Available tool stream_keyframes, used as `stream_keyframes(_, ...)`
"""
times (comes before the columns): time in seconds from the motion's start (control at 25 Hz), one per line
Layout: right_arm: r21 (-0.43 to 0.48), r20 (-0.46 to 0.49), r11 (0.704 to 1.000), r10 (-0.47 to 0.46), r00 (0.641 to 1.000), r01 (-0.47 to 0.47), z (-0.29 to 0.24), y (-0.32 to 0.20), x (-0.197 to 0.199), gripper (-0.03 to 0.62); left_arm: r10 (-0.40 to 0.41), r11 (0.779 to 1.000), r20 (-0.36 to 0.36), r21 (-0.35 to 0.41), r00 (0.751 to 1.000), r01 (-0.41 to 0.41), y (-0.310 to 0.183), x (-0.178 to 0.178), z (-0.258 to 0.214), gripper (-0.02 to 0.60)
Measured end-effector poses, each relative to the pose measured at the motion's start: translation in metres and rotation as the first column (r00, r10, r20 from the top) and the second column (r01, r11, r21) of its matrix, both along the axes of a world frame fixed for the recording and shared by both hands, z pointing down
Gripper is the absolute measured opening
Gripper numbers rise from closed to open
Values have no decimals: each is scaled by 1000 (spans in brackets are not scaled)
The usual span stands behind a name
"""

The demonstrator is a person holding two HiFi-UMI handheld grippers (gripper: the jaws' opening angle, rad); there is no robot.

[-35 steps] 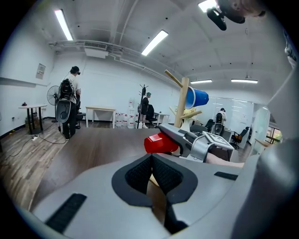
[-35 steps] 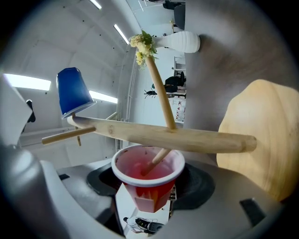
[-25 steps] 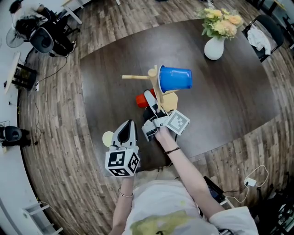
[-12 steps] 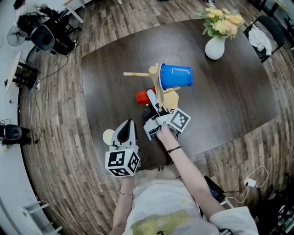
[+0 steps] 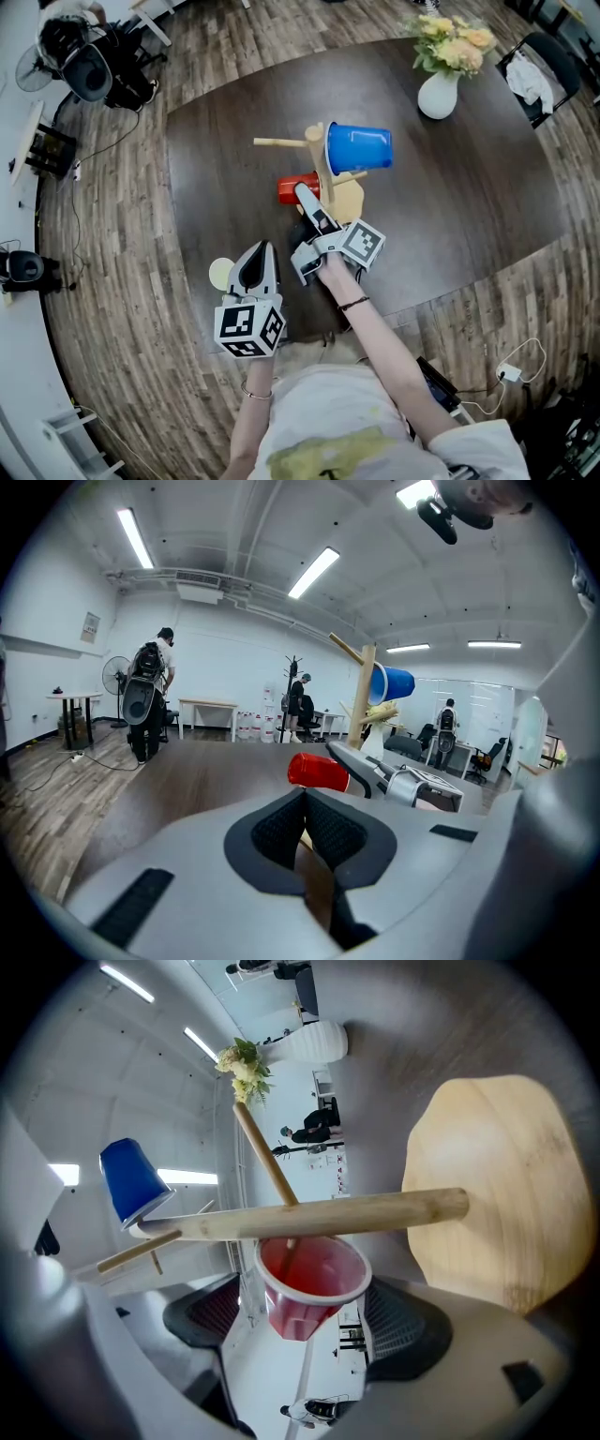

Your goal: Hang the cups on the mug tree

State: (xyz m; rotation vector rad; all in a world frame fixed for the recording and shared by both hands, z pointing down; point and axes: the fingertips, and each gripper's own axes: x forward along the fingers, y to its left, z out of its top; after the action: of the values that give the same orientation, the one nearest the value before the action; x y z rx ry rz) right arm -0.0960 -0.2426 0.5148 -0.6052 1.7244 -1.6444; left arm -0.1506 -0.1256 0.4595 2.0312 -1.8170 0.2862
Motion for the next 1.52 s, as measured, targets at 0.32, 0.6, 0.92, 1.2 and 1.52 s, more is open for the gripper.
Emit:
stream_keyframes(0.32, -5, -14, 997, -77, 997, 77, 3, 20, -10, 390, -9, 1000, -5, 18, 1000, 9, 12, 1, -4, 23)
stream_keyframes(0.6, 29, -35, 990, -137, 990, 138, 1, 34, -18, 383, -29, 999, -15, 32, 999, 29, 24, -1, -4, 23)
stream_keyframes(0.92, 165, -216, 963, -174, 961, 211, -12, 50, -31, 129, -70, 996, -23, 52, 997, 71, 38, -18, -7, 23)
stream_keyframes(1.2, 272, -488, 883, -216, 846, 382, -16, 83, -57, 25, -109, 992, -24, 55, 994, 111, 59, -50, -6, 23)
stream_keyframes(1.52, 395, -794, 675, -90, 601, 623, -23, 129, -87, 21, -174, 983, -36, 60, 984, 176, 95, -105, -5, 23)
